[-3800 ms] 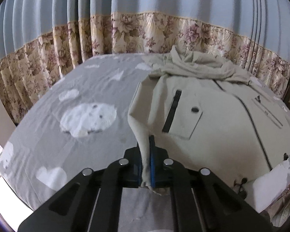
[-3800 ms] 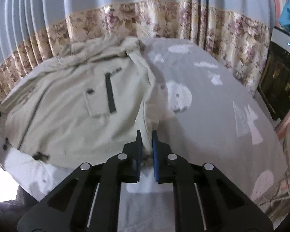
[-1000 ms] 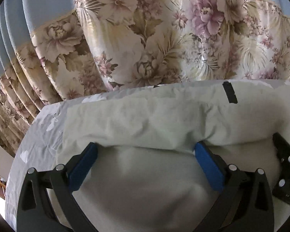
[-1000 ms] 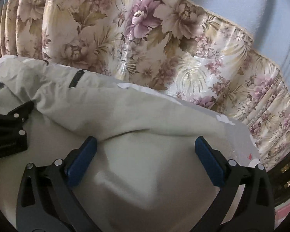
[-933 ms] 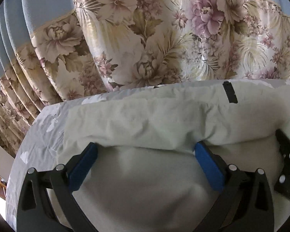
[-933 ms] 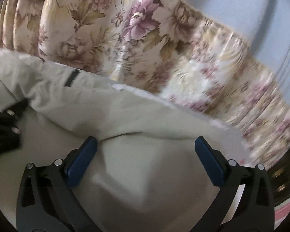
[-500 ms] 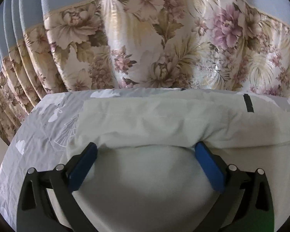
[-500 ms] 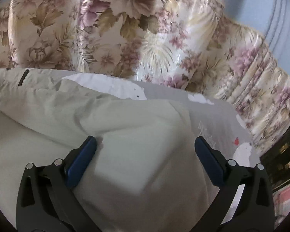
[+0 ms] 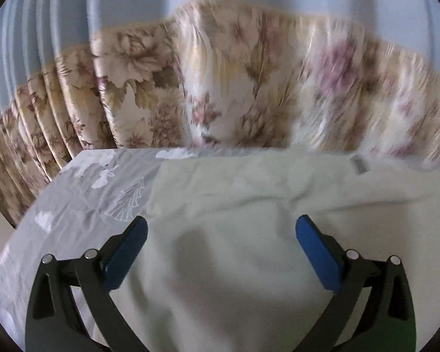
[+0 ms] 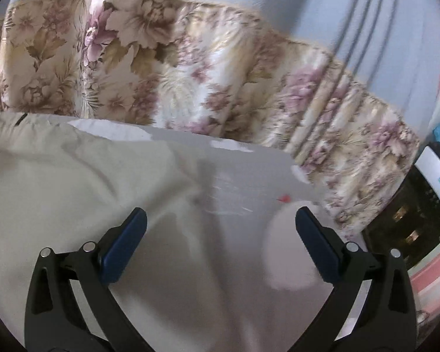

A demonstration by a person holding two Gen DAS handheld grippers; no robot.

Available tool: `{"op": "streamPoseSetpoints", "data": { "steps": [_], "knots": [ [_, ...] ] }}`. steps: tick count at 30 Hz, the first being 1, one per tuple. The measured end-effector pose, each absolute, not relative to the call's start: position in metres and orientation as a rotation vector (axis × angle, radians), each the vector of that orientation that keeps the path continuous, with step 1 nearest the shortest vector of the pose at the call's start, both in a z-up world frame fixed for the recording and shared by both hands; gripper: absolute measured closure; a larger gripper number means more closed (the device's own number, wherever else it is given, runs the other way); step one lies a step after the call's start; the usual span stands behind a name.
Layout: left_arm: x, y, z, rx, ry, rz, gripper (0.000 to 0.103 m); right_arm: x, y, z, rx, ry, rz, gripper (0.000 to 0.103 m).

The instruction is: Fold large clothes

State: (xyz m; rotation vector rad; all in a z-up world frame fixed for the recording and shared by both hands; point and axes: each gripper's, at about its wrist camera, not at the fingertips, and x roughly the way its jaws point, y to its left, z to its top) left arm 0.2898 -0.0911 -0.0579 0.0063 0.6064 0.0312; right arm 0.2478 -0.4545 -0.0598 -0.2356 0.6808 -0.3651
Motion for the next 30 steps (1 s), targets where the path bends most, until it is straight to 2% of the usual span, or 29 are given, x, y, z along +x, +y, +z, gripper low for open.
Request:
{"op": "streamPoseSetpoints", "data": {
  "steps": [5, 6, 10, 13, 19, 26, 29, 30],
  "knots": [
    [0.247, -0.109, -0.027, -0.062, 0.587, -0.060, 0.002, 0.214, -0.509, -0.036, 0.002, 0.644, -0.205, 0.003],
    [0.243, -0.119, -0.024, -0.051, 0.598, -0.082, 0.002, 0.213, -0.513, -0.034, 0.027, 0.635, -0.179, 0.006],
    [0.240, -0.150, -0.022, -0.010, 0.604, -0.111, 0.002, 0.217, -0.520, -0.047, 0.100, 0.657, -0.113, 0.034],
    [0.243, -0.166, -0.027, -0.003, 0.625, -0.114, 0.002, 0.231, -0.511, -0.066, 0.091, 0.737, -0.054, 0.046],
    [0.261, -0.180, -0.054, -0.046, 0.686, -0.123, 0.002, 0.239, -0.498, -0.091, 0.193, 0.823, 0.121, 0.047],
    [0.263, -0.172, -0.076, -0.049, 0.703, -0.120, 0.002, 0.232, -0.456, -0.091, 0.098, 0.818, 0.310, 0.046],
    [0.263, -0.171, -0.078, -0.047, 0.696, -0.125, 0.002, 0.234, -0.464, -0.092, 0.123, 0.836, 0.242, 0.037],
    [0.263, -0.171, -0.078, -0.044, 0.695, -0.126, 0.002, 0.236, -0.470, -0.096, 0.147, 0.857, 0.201, 0.027]
  ]
}}
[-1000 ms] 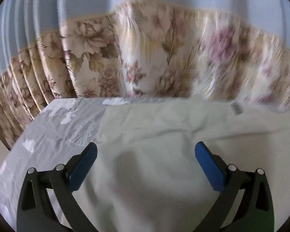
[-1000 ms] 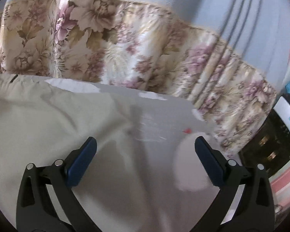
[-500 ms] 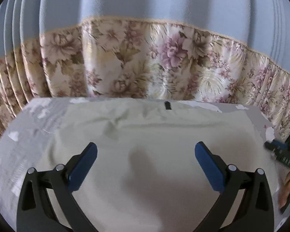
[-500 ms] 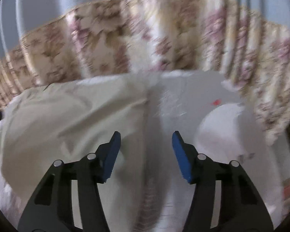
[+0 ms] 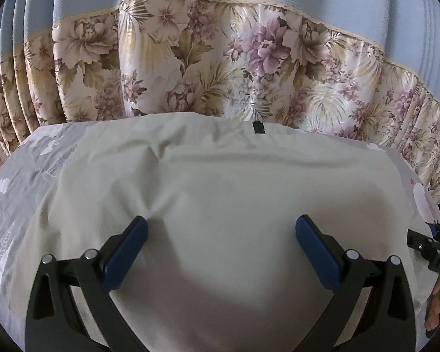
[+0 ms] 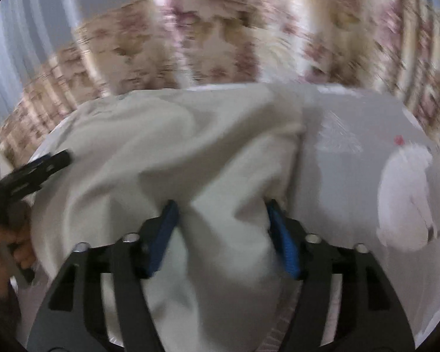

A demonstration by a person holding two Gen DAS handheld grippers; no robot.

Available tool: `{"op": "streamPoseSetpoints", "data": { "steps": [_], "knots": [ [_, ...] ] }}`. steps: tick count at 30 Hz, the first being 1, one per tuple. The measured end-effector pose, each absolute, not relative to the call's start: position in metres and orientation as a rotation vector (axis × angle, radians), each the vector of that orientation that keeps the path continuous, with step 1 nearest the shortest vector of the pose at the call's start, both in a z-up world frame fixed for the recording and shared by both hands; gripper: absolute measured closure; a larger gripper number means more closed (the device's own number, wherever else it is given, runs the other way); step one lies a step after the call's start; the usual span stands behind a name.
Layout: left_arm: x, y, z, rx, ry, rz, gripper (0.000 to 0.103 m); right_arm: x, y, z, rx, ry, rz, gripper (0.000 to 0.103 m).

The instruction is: Fold large clothes

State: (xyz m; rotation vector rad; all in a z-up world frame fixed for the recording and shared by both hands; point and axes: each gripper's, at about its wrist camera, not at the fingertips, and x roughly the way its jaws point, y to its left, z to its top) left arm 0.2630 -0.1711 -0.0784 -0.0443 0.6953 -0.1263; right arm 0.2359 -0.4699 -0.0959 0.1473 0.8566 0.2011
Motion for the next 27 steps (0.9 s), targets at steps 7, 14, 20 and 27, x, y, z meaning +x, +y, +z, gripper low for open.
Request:
{"op": "streamPoseSetpoints", "data": {
  "steps": [7, 14, 20, 27],
  "knots": [
    [0.265, -0.169, -0.080, -0.065, 0.700, -0.136, 0.002, 0.240, -0.473, -0.102, 0.198, 0.894, 0.246, 0.043],
    [0.266, -0.170, -0.079, -0.064, 0.699, -0.142, 0.002, 0.235, -0.460, -0.092, 0.099, 0.872, 0.215, 0.065],
    [0.266, -0.170, -0.080, -0.070, 0.698, -0.144, 0.002, 0.228, -0.431, -0.089, -0.095, 0.836, 0.146, 0.060],
    [0.267, -0.168, -0.081, -0.072, 0.700, -0.144, 0.002, 0.241, -0.467, -0.106, 0.164, 0.901, 0.148, 0.033]
  ]
}}
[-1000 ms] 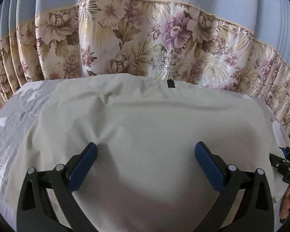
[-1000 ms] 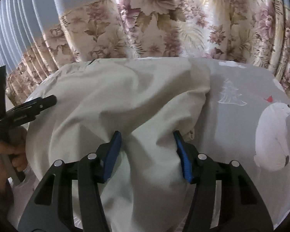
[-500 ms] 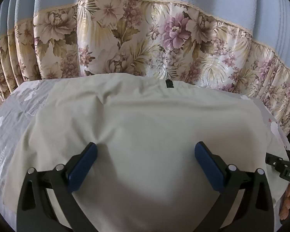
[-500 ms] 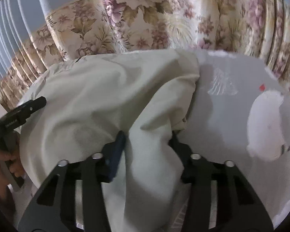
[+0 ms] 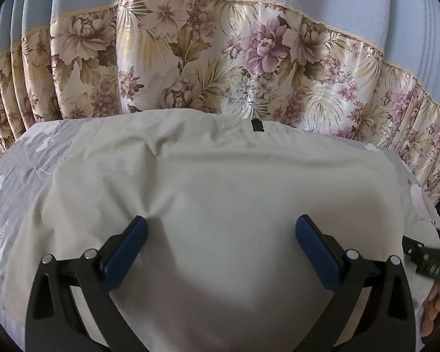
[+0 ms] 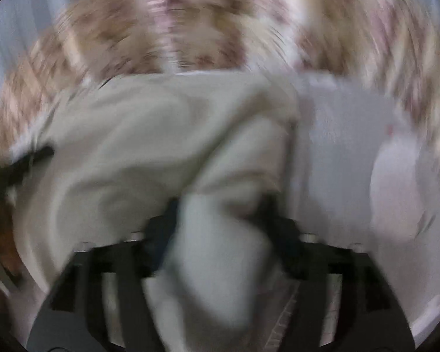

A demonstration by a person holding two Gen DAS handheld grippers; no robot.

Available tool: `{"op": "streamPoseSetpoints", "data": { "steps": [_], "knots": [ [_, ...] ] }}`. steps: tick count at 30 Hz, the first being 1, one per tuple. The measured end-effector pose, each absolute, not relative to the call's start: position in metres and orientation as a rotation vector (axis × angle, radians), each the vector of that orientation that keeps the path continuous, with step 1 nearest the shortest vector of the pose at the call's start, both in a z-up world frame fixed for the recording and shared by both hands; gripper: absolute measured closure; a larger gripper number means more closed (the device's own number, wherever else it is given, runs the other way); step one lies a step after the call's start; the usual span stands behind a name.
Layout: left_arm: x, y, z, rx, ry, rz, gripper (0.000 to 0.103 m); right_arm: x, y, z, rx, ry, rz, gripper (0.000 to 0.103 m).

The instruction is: Fold large clothes

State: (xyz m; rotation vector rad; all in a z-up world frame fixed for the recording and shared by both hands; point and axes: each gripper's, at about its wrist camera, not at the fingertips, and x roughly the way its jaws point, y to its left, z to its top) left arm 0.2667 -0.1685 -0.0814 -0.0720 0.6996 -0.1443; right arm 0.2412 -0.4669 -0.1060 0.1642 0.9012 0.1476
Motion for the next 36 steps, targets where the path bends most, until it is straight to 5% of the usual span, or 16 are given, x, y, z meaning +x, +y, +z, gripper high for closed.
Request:
{"op": "streamPoseSetpoints", "data": {
  "steps": [3, 4, 10, 30, 36],
  "knots": [
    [0.267, -0.169, -0.081, -0.071, 0.700, -0.143, 0.002, 0.241, -0.467, -0.106, 0.147, 0.898, 0.179, 0.038],
    [0.267, -0.169, -0.081, -0.074, 0.698, -0.144, 0.002, 0.241, -0.464, -0.105, 0.158, 0.899, 0.207, 0.057],
    [0.267, -0.168, -0.082, -0.075, 0.698, -0.145, 0.002, 0.239, -0.449, -0.097, 0.136, 0.894, 0.245, 0.088],
    [0.290, -0.192, -0.100, 0.104, 0.817, -0.095, 0.002, 0.235, -0.407, 0.020, 0.428, 0.753, 0.471, 0.094],
    [0.288, -0.150, -0.072, -0.046, 0.825, -0.210, 0.002, 0.245, -0.376, 0.031, 0.519, 0.755, 0.494, 0.094]
  ]
}}
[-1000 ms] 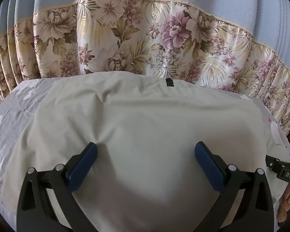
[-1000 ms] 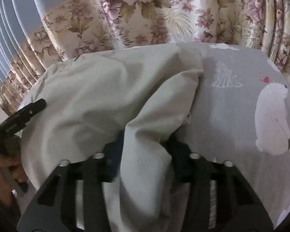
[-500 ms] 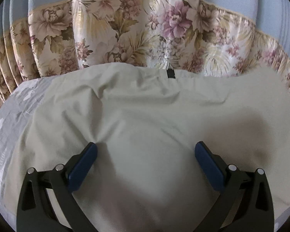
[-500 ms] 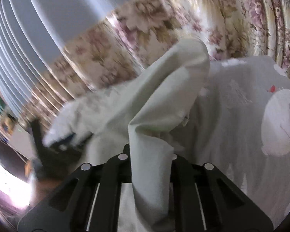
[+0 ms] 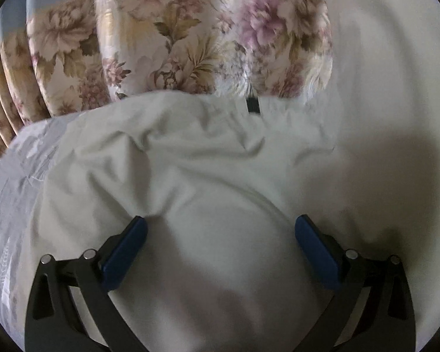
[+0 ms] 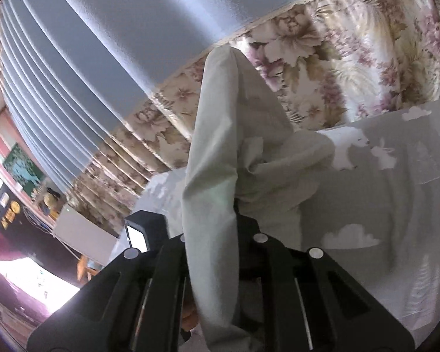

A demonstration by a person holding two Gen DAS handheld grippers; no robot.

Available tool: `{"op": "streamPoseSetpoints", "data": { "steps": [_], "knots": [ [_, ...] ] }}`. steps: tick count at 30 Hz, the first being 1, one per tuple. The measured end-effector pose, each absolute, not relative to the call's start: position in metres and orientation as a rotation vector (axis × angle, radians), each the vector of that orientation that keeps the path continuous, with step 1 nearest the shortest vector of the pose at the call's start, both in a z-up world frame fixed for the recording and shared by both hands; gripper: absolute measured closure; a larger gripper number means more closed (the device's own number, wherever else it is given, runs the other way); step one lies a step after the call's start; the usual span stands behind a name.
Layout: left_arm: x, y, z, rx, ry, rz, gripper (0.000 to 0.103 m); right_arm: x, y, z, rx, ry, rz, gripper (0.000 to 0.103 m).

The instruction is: Fold large clothes

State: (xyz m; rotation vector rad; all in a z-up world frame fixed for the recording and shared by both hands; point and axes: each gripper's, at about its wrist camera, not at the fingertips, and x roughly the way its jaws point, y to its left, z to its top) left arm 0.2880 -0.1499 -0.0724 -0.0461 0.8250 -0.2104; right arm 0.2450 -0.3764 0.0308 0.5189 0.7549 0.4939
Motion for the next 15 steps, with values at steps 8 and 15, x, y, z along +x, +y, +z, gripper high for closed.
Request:
{"op": "streamPoseSetpoints", "data": {
  "steps": [8, 15],
  "knots": [
    [0.271, -0.034, 0.002, -0.165, 0.703, -0.063, 0.002, 0.258, -0.293, 0.031, 0.520, 0.800, 0.542, 0.094],
    [0.244, 0.016, 0.024, -0.053, 0.643, 0.003, 0.002, 0.273, -0.209, -0.008, 0.466, 0.878, 0.583, 0.094]
  ]
}}
